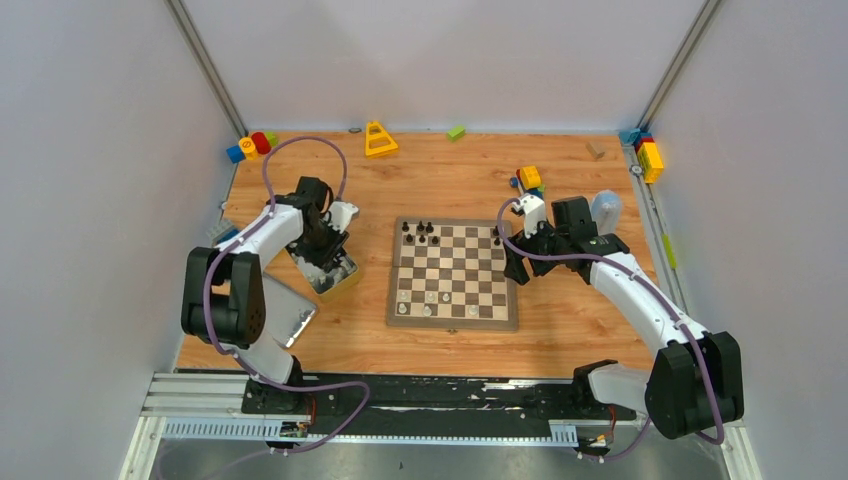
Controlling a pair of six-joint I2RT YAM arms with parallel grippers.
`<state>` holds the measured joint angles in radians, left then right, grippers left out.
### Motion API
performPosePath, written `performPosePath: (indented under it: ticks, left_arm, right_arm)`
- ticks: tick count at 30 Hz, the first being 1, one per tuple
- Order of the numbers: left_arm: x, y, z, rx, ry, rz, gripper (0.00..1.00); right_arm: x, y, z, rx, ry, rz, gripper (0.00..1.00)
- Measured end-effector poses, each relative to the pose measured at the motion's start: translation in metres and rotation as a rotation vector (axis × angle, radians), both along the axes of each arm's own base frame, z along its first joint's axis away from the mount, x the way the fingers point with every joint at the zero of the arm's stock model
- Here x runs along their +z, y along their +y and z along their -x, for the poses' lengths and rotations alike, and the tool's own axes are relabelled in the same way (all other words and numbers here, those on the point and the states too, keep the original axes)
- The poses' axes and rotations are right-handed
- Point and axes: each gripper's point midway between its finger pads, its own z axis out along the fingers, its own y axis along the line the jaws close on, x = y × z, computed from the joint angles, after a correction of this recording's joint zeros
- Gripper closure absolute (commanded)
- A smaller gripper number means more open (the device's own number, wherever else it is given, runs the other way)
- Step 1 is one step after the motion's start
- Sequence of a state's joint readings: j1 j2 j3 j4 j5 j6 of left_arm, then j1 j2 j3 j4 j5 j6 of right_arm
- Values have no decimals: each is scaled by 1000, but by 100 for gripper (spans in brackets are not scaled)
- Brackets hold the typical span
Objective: Set up the chess pieces on the board
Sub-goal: Pick up the chess piece from the storage box.
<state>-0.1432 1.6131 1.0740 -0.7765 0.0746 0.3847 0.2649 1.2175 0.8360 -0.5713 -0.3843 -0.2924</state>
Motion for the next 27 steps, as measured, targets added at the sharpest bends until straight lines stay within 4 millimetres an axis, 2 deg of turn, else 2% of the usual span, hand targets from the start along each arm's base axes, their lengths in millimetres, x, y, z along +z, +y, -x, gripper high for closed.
performPosePath:
  ticks: [11, 16, 20, 23, 25, 27]
  left_arm:
    - [-22, 6, 5, 0, 70, -25, 67]
    - [-27, 9, 5, 6, 86, -27, 82]
    - [-27, 8, 6, 2, 89, -20, 88]
    - [-23, 7, 7, -2, 84, -10, 90]
    - [-13, 3, 9, -7, 70, 13, 90]
    - [5, -3, 10, -17, 36, 49, 90]
  right_arm:
    - [0, 0, 0, 2, -1, 0, 25]
    - [0, 0, 0, 2, -1, 0, 25]
    - [0, 0, 0, 3, 0, 0, 25]
    - [0, 0, 0, 3, 0, 0, 25]
    - [0, 0, 0, 3, 0, -1, 25]
    - [0, 0, 0, 3, 0, -1, 25]
